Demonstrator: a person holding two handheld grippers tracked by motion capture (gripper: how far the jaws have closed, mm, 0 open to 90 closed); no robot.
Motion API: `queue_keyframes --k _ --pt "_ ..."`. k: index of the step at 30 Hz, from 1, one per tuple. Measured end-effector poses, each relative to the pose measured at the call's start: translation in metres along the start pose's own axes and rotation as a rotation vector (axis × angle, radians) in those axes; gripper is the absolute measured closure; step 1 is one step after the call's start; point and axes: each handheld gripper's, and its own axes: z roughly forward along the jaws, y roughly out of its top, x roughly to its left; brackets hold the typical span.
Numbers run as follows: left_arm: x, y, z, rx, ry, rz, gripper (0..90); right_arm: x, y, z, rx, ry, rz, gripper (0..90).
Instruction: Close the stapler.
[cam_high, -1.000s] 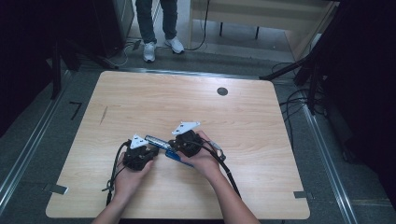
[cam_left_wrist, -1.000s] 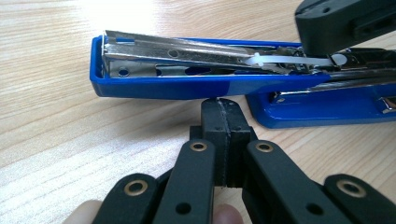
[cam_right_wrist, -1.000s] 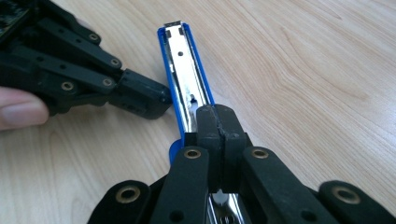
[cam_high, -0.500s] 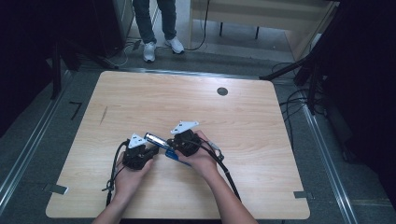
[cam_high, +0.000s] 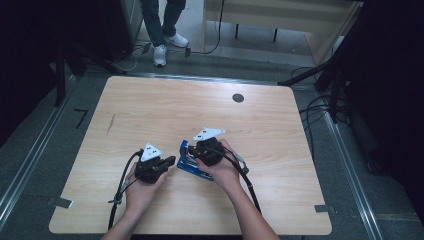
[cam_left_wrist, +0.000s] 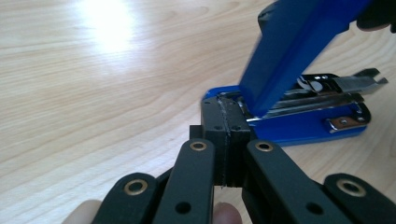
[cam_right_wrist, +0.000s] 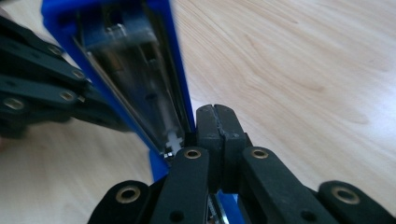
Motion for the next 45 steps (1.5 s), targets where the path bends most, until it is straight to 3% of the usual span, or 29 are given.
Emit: queue_keyframes --k 8,17,20,28,45 --pt "-0.011 -0.004 0.006 0.010 -0.026 0.027 90.0 0.002 -0.001 -0.007 -0.018 -0.003 0.028 90.0" --pt "-0.023 -0.011 0.013 0.011 -0.043 0.040 90.0 0.006 -0.003 -0.017 -0.032 0.007 0.017 90.0" --pt "-0.022 -0.010 0.012 0.005 -0.059 0.025 90.0 0.007 -0.003 -0.020 -0.036 0.007 0.015 90.0" --pt "-0.028 -0.011 0.015 -0.002 -0.065 0.055 90.0 0.010 -0.003 -0.028 -0.049 0.021 0.000 90.0" --pt "-0.030 -0.011 0.016 -0.009 -0.079 0.069 90.0 0.012 -0.001 -0.040 -0.079 0.024 -0.015 90.0"
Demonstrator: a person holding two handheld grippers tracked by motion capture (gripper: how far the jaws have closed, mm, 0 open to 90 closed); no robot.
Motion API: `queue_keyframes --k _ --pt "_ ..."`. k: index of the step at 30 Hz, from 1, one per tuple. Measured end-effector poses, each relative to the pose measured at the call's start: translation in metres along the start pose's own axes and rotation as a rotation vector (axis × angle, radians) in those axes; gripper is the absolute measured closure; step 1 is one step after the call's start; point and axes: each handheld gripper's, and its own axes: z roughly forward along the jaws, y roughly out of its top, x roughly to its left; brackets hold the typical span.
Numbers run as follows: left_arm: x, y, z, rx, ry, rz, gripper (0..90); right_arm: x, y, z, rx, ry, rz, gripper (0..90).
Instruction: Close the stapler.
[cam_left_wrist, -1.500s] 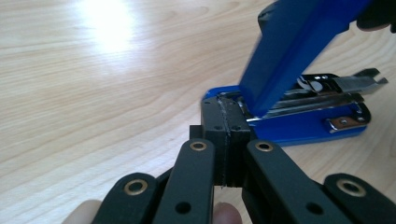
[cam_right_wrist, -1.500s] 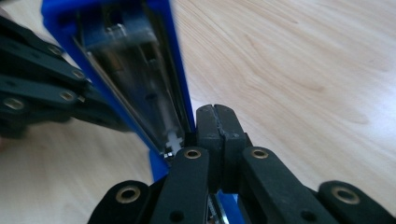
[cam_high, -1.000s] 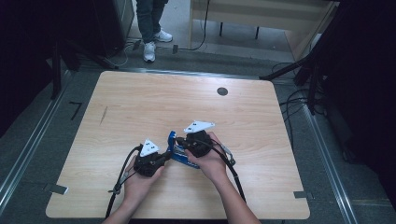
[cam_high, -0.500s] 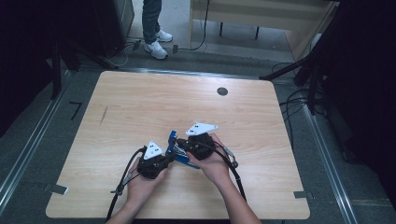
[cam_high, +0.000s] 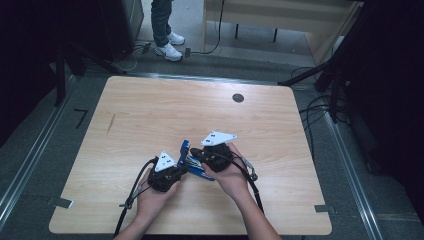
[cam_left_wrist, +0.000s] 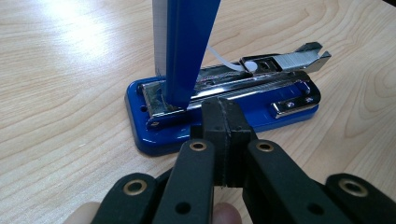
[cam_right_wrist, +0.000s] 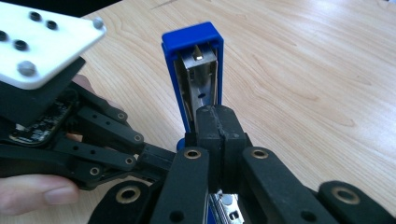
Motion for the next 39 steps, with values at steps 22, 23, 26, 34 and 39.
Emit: queue_keyframes --k 22,23,26,34,39 --pt "-0.002 0.001 0.002 0.022 0.007 0.023 90.0 0.002 0.047 -0.019 -0.075 -0.023 -0.035 90.0" --pt "-0.003 0.001 0.002 0.023 0.007 0.023 90.0 0.003 0.048 -0.018 -0.075 -0.023 -0.032 90.0" --pt "-0.003 0.001 0.002 0.026 0.006 0.025 90.0 0.007 0.057 -0.015 -0.080 -0.017 -0.045 90.0" --pt "-0.003 0.001 0.003 0.022 0.003 0.022 90.0 0.017 0.064 -0.003 -0.069 0.011 -0.066 90.0" --pt "-0.003 0.001 0.003 0.024 0.002 0.023 90.0 0.018 0.062 0.001 -0.053 0.014 -0.078 90.0"
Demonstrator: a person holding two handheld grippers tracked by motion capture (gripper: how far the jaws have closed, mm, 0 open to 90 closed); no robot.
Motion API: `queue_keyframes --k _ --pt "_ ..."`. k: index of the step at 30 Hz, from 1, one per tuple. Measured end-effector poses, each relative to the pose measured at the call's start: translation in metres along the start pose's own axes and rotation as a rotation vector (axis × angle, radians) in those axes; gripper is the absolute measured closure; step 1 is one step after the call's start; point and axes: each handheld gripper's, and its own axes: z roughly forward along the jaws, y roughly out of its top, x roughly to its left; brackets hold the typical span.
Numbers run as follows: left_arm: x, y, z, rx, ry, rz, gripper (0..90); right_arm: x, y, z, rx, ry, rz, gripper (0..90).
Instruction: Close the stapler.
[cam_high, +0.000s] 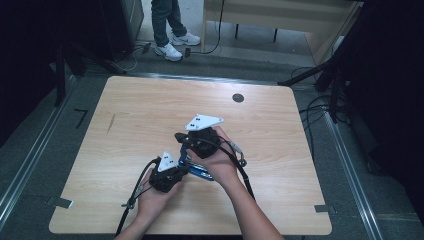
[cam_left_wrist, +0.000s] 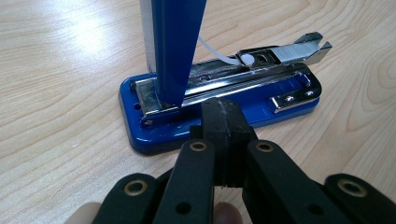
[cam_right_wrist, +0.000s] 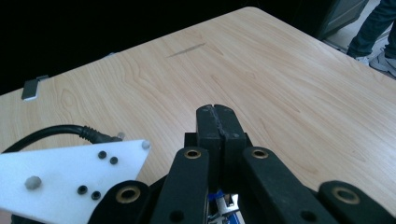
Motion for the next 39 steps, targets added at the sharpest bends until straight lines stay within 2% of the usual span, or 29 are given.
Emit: queue_keyframes --k 13,21,29,39 --pt "-0.002 0.000 0.000 0.007 0.006 0.004 90.0 -0.006 -0.019 -0.012 0.011 -0.006 0.007 90.0" --pt "-0.001 0.000 0.000 0.008 -0.005 0.013 90.0 -0.009 -0.033 -0.019 0.018 -0.013 0.018 90.0" --pt "-0.001 0.000 -0.001 0.012 -0.010 0.014 90.0 -0.014 -0.056 -0.031 0.021 -0.024 0.042 90.0" --pt "-0.002 -0.001 -0.002 0.010 -0.036 0.024 90.0 -0.020 -0.088 -0.040 0.025 -0.043 0.085 90.0"
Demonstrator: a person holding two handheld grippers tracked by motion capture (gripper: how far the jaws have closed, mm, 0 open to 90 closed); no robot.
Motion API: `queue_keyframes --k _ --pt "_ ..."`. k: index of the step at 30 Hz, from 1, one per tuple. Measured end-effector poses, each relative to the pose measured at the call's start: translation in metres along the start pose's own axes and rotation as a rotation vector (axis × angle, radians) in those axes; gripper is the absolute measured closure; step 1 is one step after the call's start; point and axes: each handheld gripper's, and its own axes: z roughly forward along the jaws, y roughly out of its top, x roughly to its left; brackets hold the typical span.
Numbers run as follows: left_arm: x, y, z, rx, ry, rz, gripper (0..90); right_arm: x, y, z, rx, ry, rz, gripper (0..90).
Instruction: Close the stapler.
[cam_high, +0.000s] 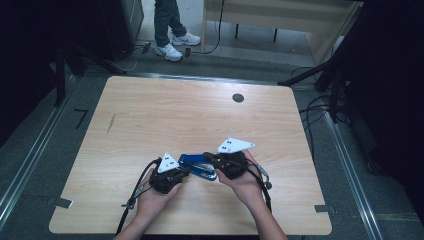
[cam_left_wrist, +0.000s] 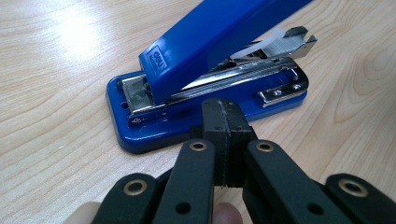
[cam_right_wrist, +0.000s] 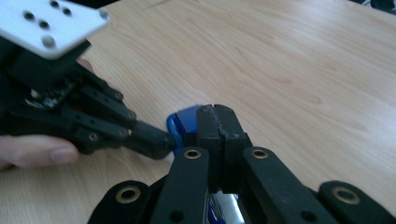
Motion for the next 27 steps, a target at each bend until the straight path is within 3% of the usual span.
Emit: queue_keyframes --k 9,13,18,21,24,27 --pt "0.001 0.000 -0.001 -0.005 -0.001 -0.002 90.0 -0.008 -0.027 -0.002 0.025 -0.042 0.043 90.0" --pt "0.001 0.000 -0.001 -0.007 0.000 -0.002 90.0 -0.007 -0.031 -0.002 0.006 -0.047 0.053 90.0" --pt "0.001 0.000 -0.002 -0.007 -0.002 0.000 90.0 -0.001 -0.037 0.000 0.013 -0.092 0.047 90.0" --pt "0.001 -0.001 -0.002 -0.008 -0.002 -0.001 90.0 0.001 -0.043 0.001 -0.006 -0.085 0.068 90.0" --pt "0.001 -0.001 -0.002 -0.009 -0.001 -0.001 90.0 0.005 -0.046 0.002 -0.004 -0.106 0.048 90.0" --pt "0.001 -0.001 -0.002 -0.009 -0.001 -0.001 90.0 0.005 -0.048 0.002 -0.017 -0.105 0.063 90.0"
